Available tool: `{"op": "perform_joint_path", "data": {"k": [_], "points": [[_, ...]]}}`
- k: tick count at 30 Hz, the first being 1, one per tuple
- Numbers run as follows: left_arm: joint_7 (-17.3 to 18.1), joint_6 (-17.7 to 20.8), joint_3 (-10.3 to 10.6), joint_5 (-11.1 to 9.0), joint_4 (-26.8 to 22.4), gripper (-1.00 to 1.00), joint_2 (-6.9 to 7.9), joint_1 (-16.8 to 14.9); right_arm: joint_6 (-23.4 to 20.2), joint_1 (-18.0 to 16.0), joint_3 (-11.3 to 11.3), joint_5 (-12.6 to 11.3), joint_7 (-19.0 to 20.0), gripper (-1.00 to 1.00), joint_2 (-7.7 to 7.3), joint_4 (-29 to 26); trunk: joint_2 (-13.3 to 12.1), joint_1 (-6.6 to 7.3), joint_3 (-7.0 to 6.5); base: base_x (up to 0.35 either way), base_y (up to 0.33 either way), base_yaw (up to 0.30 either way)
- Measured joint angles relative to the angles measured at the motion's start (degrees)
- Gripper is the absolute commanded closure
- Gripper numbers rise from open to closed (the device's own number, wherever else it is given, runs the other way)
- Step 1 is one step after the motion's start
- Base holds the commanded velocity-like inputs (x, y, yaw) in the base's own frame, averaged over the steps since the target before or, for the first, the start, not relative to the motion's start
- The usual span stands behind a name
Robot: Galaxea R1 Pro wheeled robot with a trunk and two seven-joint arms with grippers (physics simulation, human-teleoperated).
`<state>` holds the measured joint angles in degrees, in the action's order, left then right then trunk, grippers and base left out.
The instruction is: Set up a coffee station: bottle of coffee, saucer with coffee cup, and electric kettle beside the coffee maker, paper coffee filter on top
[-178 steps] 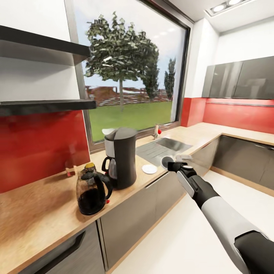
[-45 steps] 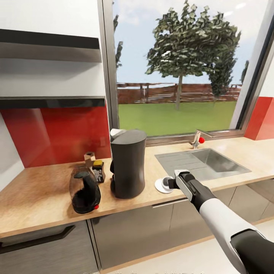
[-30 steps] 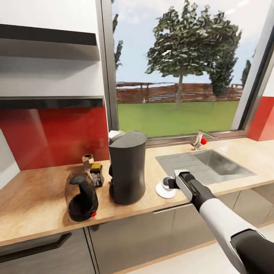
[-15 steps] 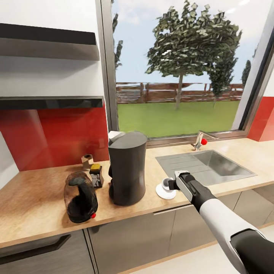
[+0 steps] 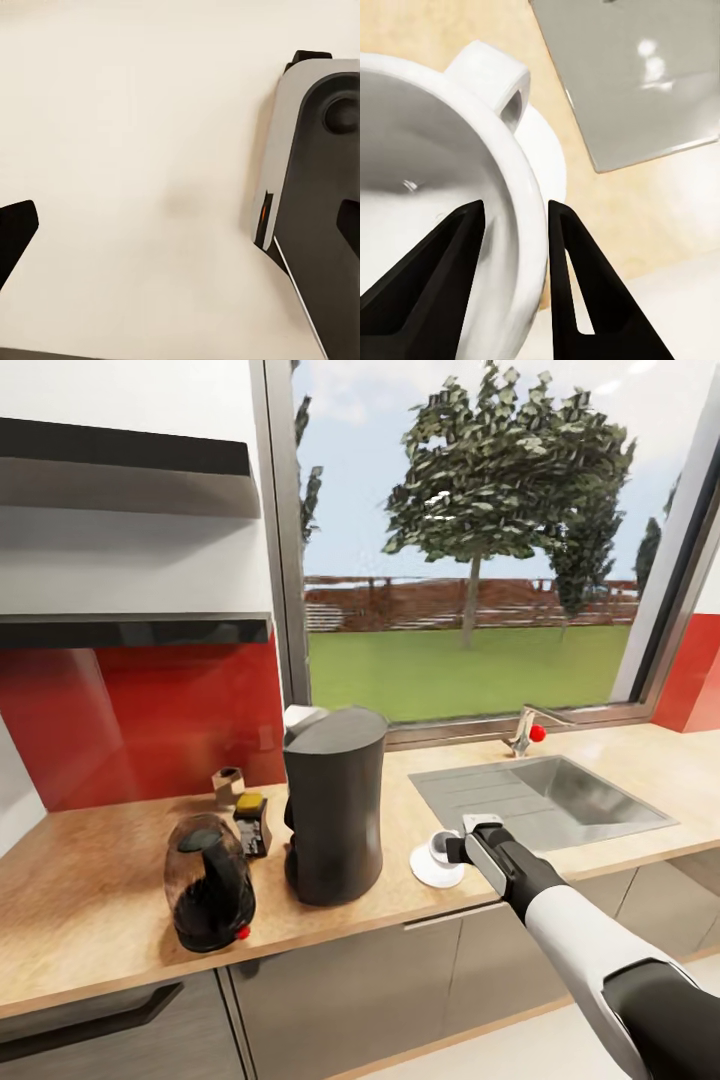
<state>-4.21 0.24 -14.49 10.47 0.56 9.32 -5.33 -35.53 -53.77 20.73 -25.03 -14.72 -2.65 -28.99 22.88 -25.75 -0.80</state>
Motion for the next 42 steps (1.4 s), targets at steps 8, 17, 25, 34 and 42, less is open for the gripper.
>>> {"op": "perform_joint_path", "data": {"k": [8, 17, 25, 34, 42], "points": [[-0.01, 0.0, 0.0, 0.0, 0.0, -1.0, 0.0, 0.0, 0.1, 0.0, 0.01, -0.01, 0.7, 1.0, 0.0, 0.08, -0.01, -0.02, 0.0, 0.017, 0.0, 0.0], [-0.02, -0.07, 0.0, 0.0, -0.01, -1.0, 0.04, 0.0, 0.1, 0.0, 0.01, 0.05, 0.95, 1.0, 0.07, 0.95, -0.01, -0.02, 0.0, 0.0, 0.031, 0.0], [-0.01, -0.08, 0.0, 0.0, 0.0, -1.0, 0.05, 0.0, 0.11, 0.0, 0.02, 0.05, 3.21, 1.0, 0.09, 1.95, -0.01, -0.02, 0.0, 0.0, 0.008, 0.0], [0.07, -0.08, -0.07, 0.0, 0.0, -1.0, 0.08, 0.0, 0.11, 0.0, -0.06, 0.12, 3.46, 1.0, 0.08, 2.19, 0.0, 0.0, 0.0, 0.058, 0.0, 0.0], [0.07, -0.08, -0.09, 0.0, 0.0, -1.0, 0.04, 0.0, 0.2, -0.01, -0.05, 0.1, 3.49, 1.0, 0.09, 3.76, -0.01, -0.02, 0.0, 0.03, 0.0, 0.0]]}}
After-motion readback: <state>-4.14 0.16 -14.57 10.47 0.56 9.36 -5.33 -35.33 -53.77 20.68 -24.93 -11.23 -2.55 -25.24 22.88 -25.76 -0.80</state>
